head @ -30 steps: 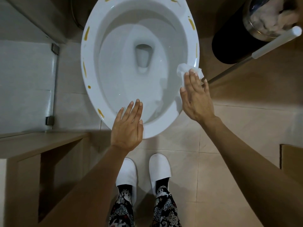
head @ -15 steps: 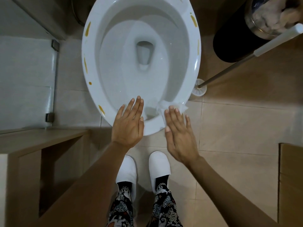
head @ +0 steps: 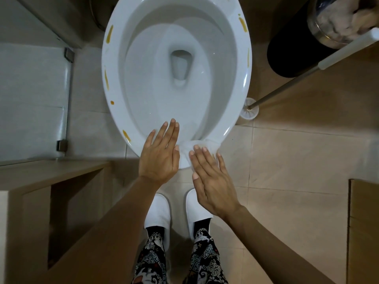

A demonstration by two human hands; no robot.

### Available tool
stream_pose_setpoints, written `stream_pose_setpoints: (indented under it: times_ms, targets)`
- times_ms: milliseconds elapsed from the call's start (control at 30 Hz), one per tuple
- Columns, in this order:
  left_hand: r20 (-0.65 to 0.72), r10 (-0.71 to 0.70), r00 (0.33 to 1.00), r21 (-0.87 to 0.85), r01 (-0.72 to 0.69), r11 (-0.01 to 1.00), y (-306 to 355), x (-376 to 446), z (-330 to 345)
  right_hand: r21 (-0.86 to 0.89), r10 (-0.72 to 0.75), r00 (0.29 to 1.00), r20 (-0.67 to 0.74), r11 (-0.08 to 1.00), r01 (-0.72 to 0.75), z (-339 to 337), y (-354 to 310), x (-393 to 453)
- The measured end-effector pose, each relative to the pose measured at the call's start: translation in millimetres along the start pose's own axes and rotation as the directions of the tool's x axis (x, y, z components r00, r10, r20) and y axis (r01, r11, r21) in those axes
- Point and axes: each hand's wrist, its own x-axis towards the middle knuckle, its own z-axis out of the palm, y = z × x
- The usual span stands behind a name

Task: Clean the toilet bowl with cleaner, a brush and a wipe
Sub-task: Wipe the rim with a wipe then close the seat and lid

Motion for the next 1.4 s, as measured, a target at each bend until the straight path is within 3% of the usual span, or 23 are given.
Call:
stream_pose_setpoints:
  times_ms: [133,367,733,900,1133,1400]
  targets:
    - [0.007,-0.003,1.0,-0.004,0.003,1.0,1.3,-0.2,-0.8,-0.01,0.002,1.0,0.016,1.0,-0.001,-1.8,3.1,-0.6]
    - [0.039,0.007,0.999,0.049,-0.009,0.999,2.2,-0.3,-3.1,0.023,0.17,0.985,-0.037,0.985,-0.169,-31.0,48.7,36.6]
    - [0.083,0.042,0.996,0.121,-0.052,0.991,2.5,0.3,-4.9,0.068,0.121,0.991,-0.06,0.991,-0.117,-64.3,99.5,87.0]
    - [0.097,0.185,0.978,-0.006,-0.185,0.983,33.1,18.6,-1.8,0.107,0.085,0.994,-0.064,0.991,-0.078,-77.2,109.9,103.7]
    - [0.067,0.28,0.957,-0.118,-0.271,0.955,71.5,58.7,5.4,0.094,0.004,1.0,0.007,0.996,-0.004,-93.8,132.3,109.8]
    - [0.048,0.288,0.956,-0.126,-0.28,0.952,74.8,64.0,7.8,0.053,0.014,1.0,0.007,0.999,-0.014,-107.0,146.5,138.0]
